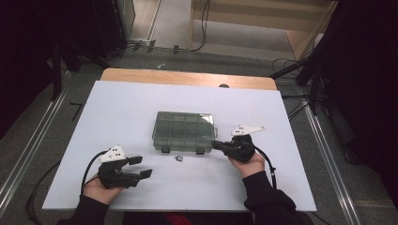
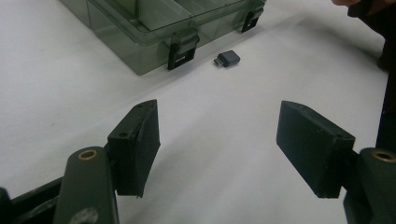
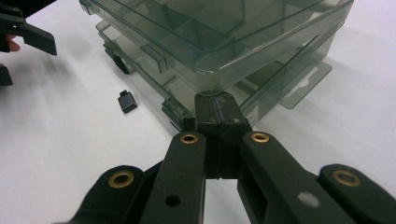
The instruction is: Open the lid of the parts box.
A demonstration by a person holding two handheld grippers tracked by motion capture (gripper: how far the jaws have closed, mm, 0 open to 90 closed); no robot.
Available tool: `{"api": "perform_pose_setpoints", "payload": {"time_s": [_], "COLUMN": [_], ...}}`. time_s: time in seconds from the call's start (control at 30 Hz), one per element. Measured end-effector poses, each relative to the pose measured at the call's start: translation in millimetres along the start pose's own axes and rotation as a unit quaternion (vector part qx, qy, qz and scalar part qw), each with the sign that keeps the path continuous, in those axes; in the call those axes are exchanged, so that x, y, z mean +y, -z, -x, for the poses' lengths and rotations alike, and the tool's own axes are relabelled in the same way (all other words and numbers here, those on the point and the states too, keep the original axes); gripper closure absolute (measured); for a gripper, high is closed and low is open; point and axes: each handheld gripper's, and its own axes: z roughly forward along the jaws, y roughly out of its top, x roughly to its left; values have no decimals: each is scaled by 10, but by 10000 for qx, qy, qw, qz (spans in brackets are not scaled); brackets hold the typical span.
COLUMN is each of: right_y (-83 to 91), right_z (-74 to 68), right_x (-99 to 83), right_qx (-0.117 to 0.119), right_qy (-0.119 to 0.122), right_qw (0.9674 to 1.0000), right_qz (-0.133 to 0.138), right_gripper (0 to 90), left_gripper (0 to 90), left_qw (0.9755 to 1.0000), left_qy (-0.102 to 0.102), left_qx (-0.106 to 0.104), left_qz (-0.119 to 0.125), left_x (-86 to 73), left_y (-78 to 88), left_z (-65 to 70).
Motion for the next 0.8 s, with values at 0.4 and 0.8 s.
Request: {"api": "perform_pose_setpoints", "payload": {"time_s": [0.4,0.8], "right_y": [-10,-8], "right_z": [20,32], "right_x": [94,138], "right_qx": [17,112], "right_qy": [3,11], "right_qw": [10000,9999], "right_qz": [-12,-33], "right_gripper": [879,879], "left_gripper": [304,304], "left_qw": [10000,9998], "left_qy": [13,153], "left_qx": [8,-37], "left_qz": [-69,-103], "left_x": [33,130], "left_y": [-24,-62], "left_z": [-26,-67]}}
